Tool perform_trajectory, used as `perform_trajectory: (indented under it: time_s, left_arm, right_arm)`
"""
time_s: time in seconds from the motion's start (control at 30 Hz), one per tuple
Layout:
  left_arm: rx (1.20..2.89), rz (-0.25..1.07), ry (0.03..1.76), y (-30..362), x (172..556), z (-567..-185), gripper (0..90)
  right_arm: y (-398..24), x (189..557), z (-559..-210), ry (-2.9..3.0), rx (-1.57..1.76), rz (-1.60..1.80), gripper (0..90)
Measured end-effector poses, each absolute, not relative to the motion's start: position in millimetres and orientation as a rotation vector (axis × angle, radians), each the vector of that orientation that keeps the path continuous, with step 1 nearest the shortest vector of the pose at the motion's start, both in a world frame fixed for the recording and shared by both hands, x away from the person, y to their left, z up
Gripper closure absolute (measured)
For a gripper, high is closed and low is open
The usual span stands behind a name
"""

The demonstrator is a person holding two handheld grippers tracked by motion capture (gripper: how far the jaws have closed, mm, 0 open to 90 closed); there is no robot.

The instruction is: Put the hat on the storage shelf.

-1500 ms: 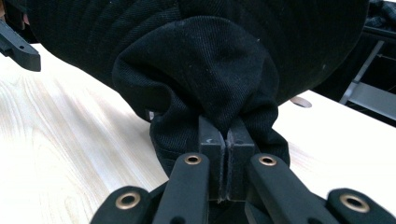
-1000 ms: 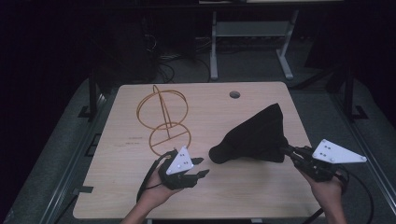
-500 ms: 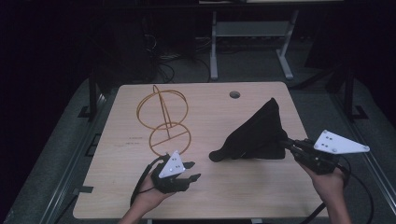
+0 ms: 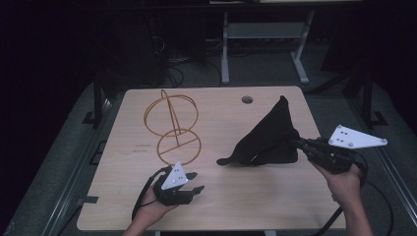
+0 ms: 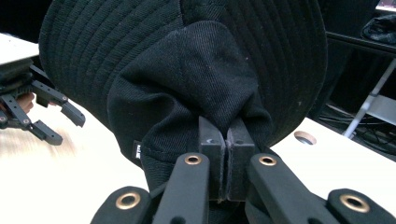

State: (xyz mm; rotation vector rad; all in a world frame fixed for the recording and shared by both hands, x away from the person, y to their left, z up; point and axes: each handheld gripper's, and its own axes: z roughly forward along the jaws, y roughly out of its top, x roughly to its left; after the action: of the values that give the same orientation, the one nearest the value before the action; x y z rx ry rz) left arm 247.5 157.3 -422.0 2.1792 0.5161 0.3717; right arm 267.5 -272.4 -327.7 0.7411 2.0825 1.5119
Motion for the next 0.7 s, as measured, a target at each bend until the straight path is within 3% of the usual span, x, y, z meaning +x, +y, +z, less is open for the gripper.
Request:
perform_trajectory:
  time_s: [0.7]
  left_arm:
    - [2.174,0.372,0.523,159,247,-431,40.7]
  right_arm:
    - [-266,281,-307,2.108,0.741,1.537,88.1]
